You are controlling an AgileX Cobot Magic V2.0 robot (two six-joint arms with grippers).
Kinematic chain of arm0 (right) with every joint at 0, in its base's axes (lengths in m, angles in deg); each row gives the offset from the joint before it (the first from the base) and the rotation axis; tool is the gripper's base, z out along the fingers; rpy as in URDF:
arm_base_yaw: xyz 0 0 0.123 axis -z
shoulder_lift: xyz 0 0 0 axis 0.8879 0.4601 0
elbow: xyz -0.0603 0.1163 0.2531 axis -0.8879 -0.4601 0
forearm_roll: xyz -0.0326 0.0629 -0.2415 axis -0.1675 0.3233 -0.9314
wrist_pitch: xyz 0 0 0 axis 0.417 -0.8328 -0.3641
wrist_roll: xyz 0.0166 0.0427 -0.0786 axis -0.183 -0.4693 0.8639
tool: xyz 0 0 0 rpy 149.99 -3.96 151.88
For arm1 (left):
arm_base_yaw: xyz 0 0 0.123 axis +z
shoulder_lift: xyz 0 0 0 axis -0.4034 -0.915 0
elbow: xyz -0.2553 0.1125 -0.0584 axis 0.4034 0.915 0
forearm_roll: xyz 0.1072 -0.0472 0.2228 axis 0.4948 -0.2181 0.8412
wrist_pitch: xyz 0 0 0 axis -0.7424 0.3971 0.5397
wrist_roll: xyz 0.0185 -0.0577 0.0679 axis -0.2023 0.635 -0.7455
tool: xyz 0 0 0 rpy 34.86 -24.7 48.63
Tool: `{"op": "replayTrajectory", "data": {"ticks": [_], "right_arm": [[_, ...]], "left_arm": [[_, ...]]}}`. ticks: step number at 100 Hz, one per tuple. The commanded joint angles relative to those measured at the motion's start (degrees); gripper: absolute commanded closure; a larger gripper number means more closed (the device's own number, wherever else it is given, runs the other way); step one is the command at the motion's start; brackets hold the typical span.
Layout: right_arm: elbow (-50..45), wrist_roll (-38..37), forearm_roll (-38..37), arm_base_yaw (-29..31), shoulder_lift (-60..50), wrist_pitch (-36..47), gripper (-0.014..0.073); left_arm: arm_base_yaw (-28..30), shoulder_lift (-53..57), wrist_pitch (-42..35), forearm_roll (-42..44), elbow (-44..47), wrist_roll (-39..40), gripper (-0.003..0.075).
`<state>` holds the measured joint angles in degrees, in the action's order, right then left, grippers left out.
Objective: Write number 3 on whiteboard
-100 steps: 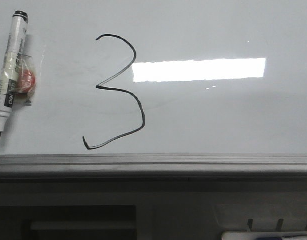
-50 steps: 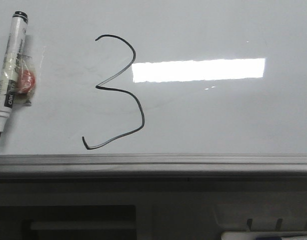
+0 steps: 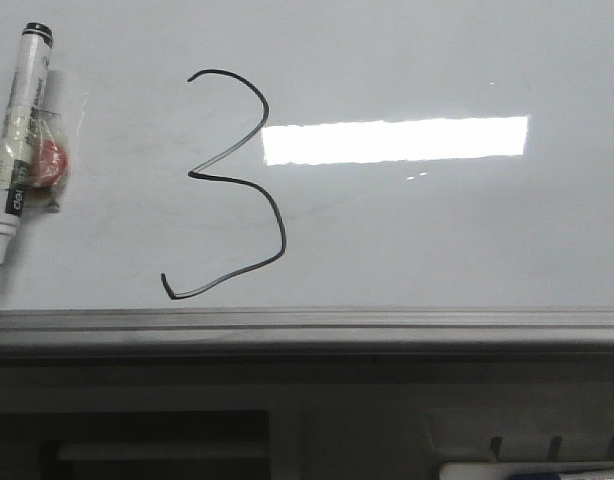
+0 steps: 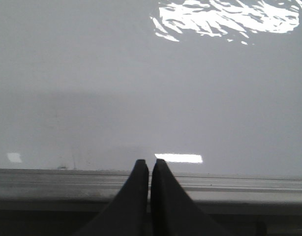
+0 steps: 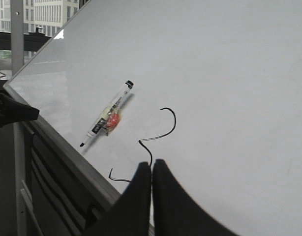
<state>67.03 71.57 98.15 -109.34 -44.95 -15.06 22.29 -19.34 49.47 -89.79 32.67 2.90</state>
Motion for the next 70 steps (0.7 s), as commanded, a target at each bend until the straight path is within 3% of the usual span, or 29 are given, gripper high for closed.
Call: {"op": "replayTrajectory", "data": {"ticks": [1,12,41,59,70], "right_arm": [[1.49,-0.3,0.01,3.25,0.46,4.94,0.0635],[1.49,-1.83,0.01,10.2,0.46,5.04,0.0635],[1.49,-1.83,0.01,35.99,0.46,4.93,0.0635],[1.49,-1.83,0.01,45.77,0.46,4.23,0.0635],[1.49,-1.83,0.01,48.23,0.34,1.9,0.0635]], "left_arm": [[0.11,1.41,-2.46,-0.35,0.67,0.55,0.0741],[0.11,1.41,-2.46,-0.35,0.67,0.55,0.0741],[0.11,1.41,-2.46,-0.35,0.67,0.55,0.0741],[0.11,1.41,-2.46,-0.35,0.67,0.55,0.0741],[0.11,1.41,-2.46,-0.35,0.67,0.55,0.0741]]}}
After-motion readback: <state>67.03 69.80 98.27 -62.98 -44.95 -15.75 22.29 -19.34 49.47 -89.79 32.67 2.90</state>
